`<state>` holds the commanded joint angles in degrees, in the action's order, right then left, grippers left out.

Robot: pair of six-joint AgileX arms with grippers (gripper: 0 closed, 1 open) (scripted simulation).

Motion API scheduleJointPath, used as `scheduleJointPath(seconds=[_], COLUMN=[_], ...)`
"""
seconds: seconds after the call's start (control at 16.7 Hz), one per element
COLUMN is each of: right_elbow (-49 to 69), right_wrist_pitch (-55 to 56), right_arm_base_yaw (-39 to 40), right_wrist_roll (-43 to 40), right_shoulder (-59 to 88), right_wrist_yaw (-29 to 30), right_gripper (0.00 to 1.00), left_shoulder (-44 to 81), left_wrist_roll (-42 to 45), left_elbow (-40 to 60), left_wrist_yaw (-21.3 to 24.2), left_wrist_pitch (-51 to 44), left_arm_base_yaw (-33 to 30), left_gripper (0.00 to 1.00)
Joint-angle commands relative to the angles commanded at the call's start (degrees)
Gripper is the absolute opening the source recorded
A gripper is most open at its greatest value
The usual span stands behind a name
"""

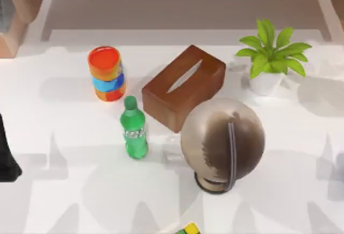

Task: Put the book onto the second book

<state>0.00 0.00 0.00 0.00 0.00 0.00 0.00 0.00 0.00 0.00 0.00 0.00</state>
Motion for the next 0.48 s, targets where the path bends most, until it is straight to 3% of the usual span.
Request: scheduleJointPath(seconds=[0.24,0.48], right_elbow=[0.00,0.00], right_wrist_pitch=[0.00,0.00], right_arm_base_yaw=[0.00,0.00], right_wrist_roll=[0.00,0.00], right_shoulder=[0.00,0.00], right_wrist_yaw=[0.00,0.00], right_gripper=[1.00,1.00], left_shoulder=[1.76,12.61], left_wrist_roll=[0.00,0.02], left_elbow=[1.56,10.27], left_wrist_yaw=[0.41,2.70], left_wrist_pitch=[0.71,4.71], left_arm_base_yaw=[0.37,2.37], left_gripper=[1.00,1.00])
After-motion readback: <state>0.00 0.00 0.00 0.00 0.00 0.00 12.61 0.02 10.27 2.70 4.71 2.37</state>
